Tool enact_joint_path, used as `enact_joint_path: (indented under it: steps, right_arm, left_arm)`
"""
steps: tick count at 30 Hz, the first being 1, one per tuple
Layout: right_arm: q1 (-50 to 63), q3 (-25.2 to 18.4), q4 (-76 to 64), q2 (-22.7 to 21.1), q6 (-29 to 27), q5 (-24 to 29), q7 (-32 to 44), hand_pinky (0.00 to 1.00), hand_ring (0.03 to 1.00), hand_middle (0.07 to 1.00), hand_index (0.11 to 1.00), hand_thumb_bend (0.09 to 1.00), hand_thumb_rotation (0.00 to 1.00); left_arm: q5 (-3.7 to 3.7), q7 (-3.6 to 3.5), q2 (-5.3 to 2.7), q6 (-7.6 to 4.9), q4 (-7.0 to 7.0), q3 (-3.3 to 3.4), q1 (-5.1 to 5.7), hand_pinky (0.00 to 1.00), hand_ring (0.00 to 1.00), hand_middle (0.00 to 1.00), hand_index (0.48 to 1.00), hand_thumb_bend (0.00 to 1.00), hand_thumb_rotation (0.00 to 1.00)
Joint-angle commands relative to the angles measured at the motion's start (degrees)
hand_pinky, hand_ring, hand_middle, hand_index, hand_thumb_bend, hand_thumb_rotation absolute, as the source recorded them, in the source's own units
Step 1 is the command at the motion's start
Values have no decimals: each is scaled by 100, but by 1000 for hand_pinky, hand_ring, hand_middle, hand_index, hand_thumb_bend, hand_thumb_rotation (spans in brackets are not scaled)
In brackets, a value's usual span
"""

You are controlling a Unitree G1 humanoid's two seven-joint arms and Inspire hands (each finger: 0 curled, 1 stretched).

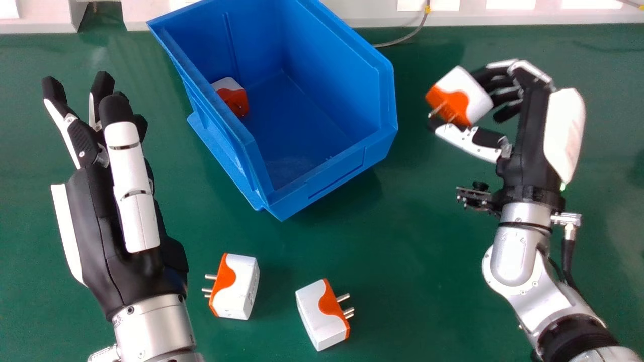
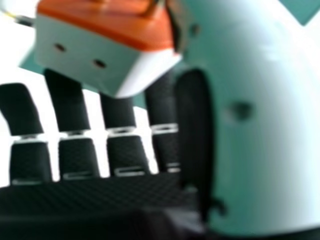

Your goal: Pick all objects and put in blue box

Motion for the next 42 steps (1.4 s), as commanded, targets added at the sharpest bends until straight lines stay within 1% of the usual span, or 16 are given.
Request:
enact_joint_path:
  steps: [1,5,9,11,13,17,20,22,24,27,29,30,32,35,38,42]
  right_arm:
    - [127,-90,-519,-87,-69,-79,-158,340,434,508,484,500,0]
    - [449,-183,-1428,-35,20,-74,-59,363,442,514,474,501,0]
    - [853,-114,-2680,114,5,-212,157,363,446,514,472,501,0]
    - [1038,29,-3398,291,89,-281,430,360,449,514,466,501,0]
    - [1183,212,-4057,503,345,-430,722,358,450,514,465,501,0]
    - [1157,593,-4490,795,548,-833,1022,341,451,520,454,499,0]
    - [890,788,-4168,923,535,-1121,1026,328,439,524,466,498,0]
    - [623,884,-3782,986,526,-1294,979,330,437,525,470,498,0]
    - [321,969,-3312,1036,579,-1410,946,330,437,525,470,498,0]
    - [-228,1111,-2435,1049,662,-1592,806,331,436,525,471,498,0]
    - [-605,1219,-1801,1032,724,-1741,646,331,436,525,471,498,0]
    - [-767,1266,-1506,1030,779,-1783,621,331,436,525,471,498,0]
    - [-1038,1341,-917,1038,800,-1775,608,321,429,522,480,497,0]
    - [-1251,1396,-292,1052,651,-1650,590,318,417,509,493,497,0]
    - [-1274,1412,-125,1075,644,-1584,585,323,414,502,500,498,0]
    - [-1242,1427,-167,1074,628,-1519,593,318,413,502,511,497,0]
  left_arm:
    - [40,-18,-431,-84,-87,-19,-151,949,966,962,940,534,796]
    - [50,-15,-421,-75,-105,-11,-145,947,965,961,940,537,797]
    - [55,7,-432,-60,-108,-9,-149,942,963,959,936,538,791]
    - [77,10,-421,-57,-95,-7,-152,940,962,959,933,539,789]
    - [108,23,-419,-58,-73,-2,-161,940,962,959,933,540,789]
    - [103,43,-422,-1,-85,-3,-167,933,958,955,927,543,798]
    - [105,74,-446,17,-94,-6,-175,928,956,952,925,546,795]
    - [99,78,-441,15,-89,-4,-182,925,954,950,924,547,796]
    - [93,70,-434,-8,-65,3,-196,925,954,950,924,547,796]
    - [121,80,-450,-71,-21,-3,-209,925,954,950,925,547,796]
    - [91,99,-483,-83,-20,-10,-212,925,954,950,925,547,796]
    - [76,101,-490,-89,-22,-12,-212,925,954,950,925,547,796]
    - [84,110,-491,-118,-24,-22,-194,923,954,951,925,541,797]
    - [90,150,-518,-138,-50,-32,-173,920,953,951,924,538,789]
    - [102,162,-485,-132,-70,-32,-155,917,950,949,923,539,780]
    - [83,125,-423,-138,-60,-30,-134,929,957,959,927,535,794]
